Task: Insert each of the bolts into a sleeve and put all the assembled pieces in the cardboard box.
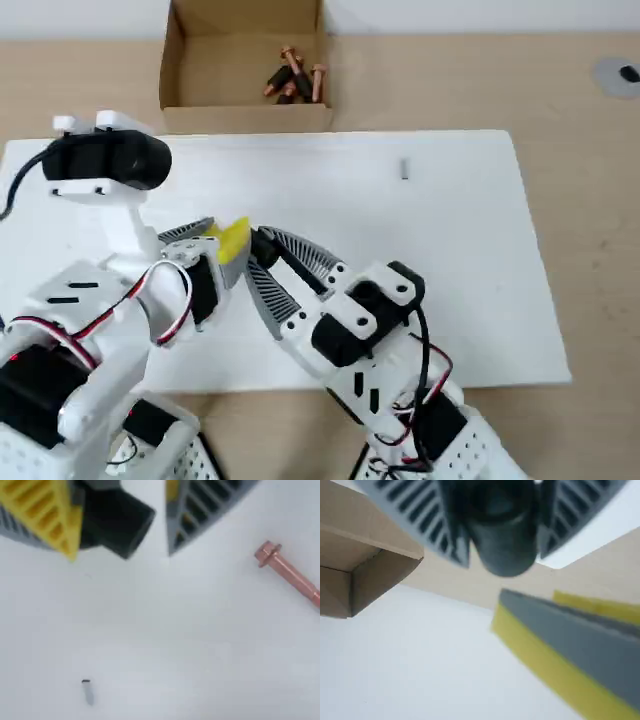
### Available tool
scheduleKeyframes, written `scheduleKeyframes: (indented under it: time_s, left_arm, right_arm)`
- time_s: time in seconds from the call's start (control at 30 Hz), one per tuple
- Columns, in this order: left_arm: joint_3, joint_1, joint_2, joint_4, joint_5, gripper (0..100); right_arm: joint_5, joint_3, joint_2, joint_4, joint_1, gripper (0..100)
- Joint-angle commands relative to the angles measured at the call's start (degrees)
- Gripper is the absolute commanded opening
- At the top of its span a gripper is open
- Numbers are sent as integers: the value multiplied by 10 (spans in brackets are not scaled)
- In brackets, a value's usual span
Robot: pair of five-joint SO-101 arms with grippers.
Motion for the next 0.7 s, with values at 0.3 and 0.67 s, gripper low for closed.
scheduleKeyframes:
  time_s: [0.3,0.67]
  left_arm:
    - [95,-262,215,-19,0,132]
    - [-175,-261,653,117,-28,73]
  right_arm:
    - [-4,-8,-12,2,-7,9]
    - [-1,-8,14,178,0,9]
